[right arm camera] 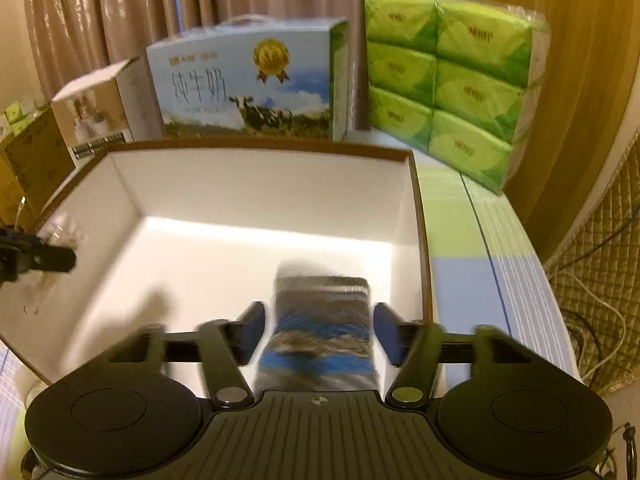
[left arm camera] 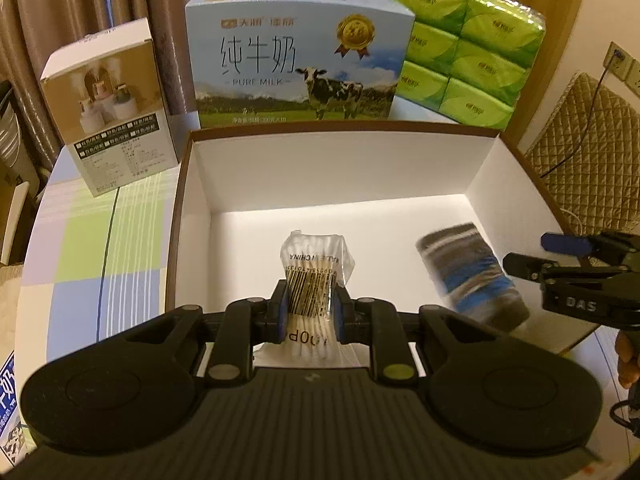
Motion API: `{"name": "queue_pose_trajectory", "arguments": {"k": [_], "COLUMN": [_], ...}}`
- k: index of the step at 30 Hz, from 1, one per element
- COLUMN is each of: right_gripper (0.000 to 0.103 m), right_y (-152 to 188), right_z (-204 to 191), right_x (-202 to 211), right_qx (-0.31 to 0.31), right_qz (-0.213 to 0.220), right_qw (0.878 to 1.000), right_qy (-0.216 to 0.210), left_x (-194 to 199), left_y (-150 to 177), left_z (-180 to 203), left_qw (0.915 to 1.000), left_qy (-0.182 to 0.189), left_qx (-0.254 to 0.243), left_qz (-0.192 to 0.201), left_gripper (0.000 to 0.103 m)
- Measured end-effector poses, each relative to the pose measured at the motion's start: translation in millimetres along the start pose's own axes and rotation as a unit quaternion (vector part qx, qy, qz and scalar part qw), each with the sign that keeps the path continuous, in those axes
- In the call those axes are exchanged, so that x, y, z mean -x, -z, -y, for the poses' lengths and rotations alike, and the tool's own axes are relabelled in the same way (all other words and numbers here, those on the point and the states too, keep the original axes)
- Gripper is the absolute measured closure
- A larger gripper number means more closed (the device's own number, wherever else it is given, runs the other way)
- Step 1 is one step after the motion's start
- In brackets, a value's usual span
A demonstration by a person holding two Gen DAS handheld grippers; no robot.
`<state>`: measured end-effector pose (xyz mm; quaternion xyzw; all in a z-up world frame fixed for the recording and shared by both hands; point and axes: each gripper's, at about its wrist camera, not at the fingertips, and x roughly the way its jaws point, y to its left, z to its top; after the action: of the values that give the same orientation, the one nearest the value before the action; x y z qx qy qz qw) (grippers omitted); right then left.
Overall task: Organize objects
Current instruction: 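Open both grippers to release the sock and swab bag inside the box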
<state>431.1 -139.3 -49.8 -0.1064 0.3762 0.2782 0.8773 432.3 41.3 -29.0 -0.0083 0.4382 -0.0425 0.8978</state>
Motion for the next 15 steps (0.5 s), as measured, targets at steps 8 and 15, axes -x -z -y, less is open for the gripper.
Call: {"name": "queue_pose_trajectory", "arguments": {"k": [8, 15], "right_gripper": [0.039, 0.027], "right_y": [-1.9, 2.2], "right_z": [-1.0, -0.9], "right_x": [4.8, 8.1], "right_qx": [-0.009, -0.012], "right_qz": [0.0, -0.001], "right_qw": [1.0, 0.999], "right_qy": [-0.024, -0.032], "left_x": [-18.4, -22.8], "left_y": [-0.4, 1.7], "left_z": [0.9, -1.4], "left_qw": [0.9991, 0.9985], "left_qy": [-0.02, -0.031], "left_qx": [-0.002, 0.001], "left_qz": [-0.038, -0.044], "left_gripper": [0.083, 0.056]}}
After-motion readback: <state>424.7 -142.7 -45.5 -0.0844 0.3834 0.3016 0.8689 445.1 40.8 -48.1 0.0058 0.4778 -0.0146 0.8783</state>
